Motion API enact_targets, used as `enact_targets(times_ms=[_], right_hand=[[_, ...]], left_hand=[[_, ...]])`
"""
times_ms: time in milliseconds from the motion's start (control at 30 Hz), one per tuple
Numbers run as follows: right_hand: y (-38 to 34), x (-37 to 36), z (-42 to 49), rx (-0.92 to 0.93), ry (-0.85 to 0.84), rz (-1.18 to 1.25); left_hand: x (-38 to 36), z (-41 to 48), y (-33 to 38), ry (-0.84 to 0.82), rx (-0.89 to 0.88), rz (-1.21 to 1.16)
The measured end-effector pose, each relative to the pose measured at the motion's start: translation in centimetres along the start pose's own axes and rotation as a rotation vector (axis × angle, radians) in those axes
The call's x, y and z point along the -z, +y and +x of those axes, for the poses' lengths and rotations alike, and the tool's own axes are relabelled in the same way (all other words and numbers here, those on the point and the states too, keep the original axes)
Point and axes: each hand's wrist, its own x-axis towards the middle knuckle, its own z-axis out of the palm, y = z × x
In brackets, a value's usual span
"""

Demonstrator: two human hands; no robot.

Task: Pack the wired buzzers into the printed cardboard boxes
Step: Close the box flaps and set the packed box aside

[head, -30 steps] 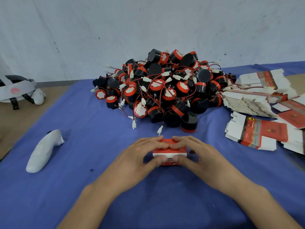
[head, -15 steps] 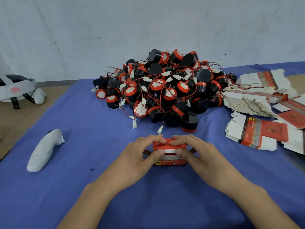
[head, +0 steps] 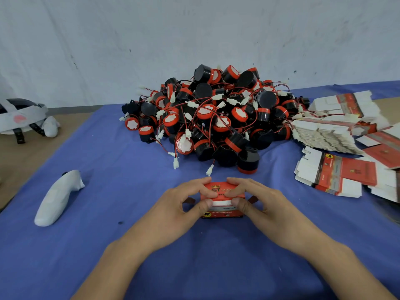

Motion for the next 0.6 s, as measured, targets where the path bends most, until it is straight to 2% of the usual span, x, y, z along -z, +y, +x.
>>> enact_targets(times_ms=[333,600], right_hand=[[0.29,0.3,0.0,-0.005,-0.03,-0.04],[0.58,0.31,0.25,0.006,-0.029,-0.022]], left_hand=[[-0.1,-0.14,-0.43,0.021,-0.084,0.051],[0.01,0.17,-0.29,0.019,-0.08,0.042]])
